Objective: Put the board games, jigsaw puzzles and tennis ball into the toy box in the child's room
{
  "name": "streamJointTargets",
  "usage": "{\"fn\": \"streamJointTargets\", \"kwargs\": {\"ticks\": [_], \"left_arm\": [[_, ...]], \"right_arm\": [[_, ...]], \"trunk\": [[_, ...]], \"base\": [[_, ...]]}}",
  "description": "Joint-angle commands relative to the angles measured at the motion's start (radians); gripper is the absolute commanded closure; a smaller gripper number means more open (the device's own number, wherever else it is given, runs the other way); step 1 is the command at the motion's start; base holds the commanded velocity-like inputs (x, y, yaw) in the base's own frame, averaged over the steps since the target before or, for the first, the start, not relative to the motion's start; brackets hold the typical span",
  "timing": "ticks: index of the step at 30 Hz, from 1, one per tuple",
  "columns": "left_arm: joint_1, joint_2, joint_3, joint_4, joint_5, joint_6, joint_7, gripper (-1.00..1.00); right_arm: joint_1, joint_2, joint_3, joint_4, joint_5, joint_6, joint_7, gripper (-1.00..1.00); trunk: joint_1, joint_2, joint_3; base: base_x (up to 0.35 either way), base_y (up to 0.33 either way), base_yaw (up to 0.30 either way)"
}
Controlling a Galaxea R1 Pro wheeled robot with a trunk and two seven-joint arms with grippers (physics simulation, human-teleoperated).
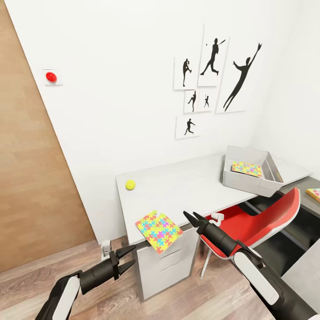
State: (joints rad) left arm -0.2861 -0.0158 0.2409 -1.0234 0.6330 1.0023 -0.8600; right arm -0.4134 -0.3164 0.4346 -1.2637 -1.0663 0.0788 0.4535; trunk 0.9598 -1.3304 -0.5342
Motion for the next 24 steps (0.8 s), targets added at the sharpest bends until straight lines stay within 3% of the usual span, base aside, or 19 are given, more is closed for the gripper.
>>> {"fn": "streamJointTargets", "kwargs": {"ticks": [1, 24], "left_arm": [[-0.001, -0.001, 0.003, 0.000, -0.004, 0.004, -0.005, -1.00], [-0.001, -0.006, 0.002, 0.020, -0.007, 0.003, 0.010, -1.00]], "right_arm": [[-0.001, -0.001, 0.001, 0.000, -0.011, 0.006, 0.002, -1.00], [-0.001, 0.002, 0.002, 0.000, -0.010, 0.006, 0.001, -1.00]], "trunk": [[0.000, -0.001, -0.001], [0.000, -0.001, -0.001]], "base": [[0.004, -0.003, 0.015], [0.000, -0.002, 0.002]]}}
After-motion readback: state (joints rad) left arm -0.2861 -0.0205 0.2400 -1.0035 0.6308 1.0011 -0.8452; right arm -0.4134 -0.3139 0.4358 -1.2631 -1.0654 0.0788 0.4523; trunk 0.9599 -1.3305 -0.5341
